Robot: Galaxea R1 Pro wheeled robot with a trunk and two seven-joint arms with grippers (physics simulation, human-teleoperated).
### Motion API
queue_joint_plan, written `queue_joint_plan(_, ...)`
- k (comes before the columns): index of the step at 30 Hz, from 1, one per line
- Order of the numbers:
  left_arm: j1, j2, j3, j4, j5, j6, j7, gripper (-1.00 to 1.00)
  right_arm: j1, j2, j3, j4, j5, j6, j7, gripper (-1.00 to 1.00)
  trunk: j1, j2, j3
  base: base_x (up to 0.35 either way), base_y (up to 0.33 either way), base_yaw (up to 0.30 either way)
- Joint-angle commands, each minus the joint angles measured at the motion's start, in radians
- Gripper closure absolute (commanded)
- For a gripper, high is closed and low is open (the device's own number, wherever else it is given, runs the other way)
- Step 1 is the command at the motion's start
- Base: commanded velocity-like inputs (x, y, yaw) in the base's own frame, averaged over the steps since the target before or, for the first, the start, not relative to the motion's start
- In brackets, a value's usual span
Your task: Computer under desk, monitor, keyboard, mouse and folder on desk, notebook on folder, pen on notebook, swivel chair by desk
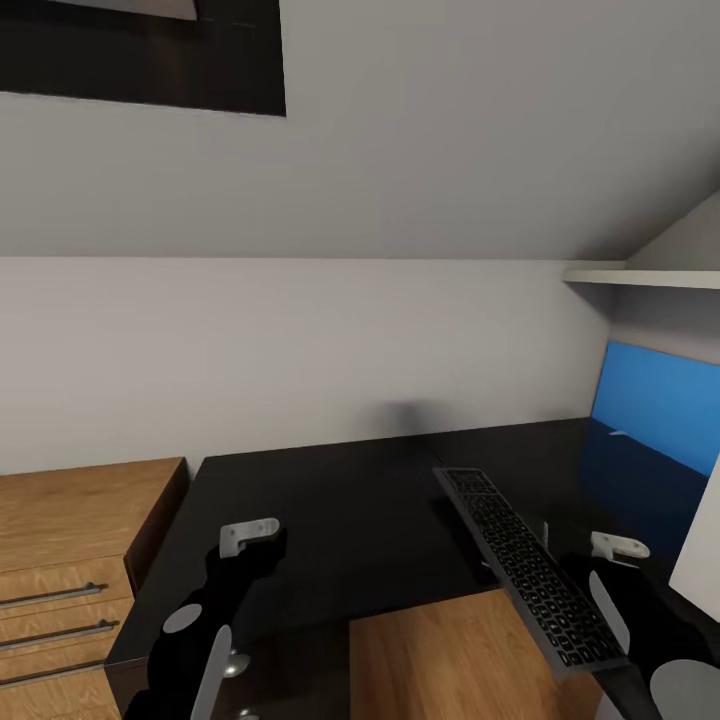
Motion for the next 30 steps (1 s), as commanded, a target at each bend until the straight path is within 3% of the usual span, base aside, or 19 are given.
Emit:
queue_joint_plan(1,-0.001,0.000,-0.001,-0.001,0.002,0.005,0.004,-1.00,0.000,0.000,0.002,0.000,-0.016,0.003,-0.005,-1.00,0.000,-0.001,-0.001,0.000,0.000,0.000)
queue_joint_plan(16,-0.001,0.001,-0.001,0.003,0.000,0.005,0.006,-1.00,0.000,0.003,0.000,-0.002,-0.019,0.035,-0.007,-1.00,0.000,-0.001,-0.001,0.000,-0.002,0.000)
queue_joint_plan(30,-0.001,0.001,-0.001,0.006,-0.005,0.005,0.006,-1.00,0.000,0.003,0.001,-0.003,-0.019,0.036,-0.007,-1.00,0.000,-0.001,-0.001,0.000,-0.095,0.000)
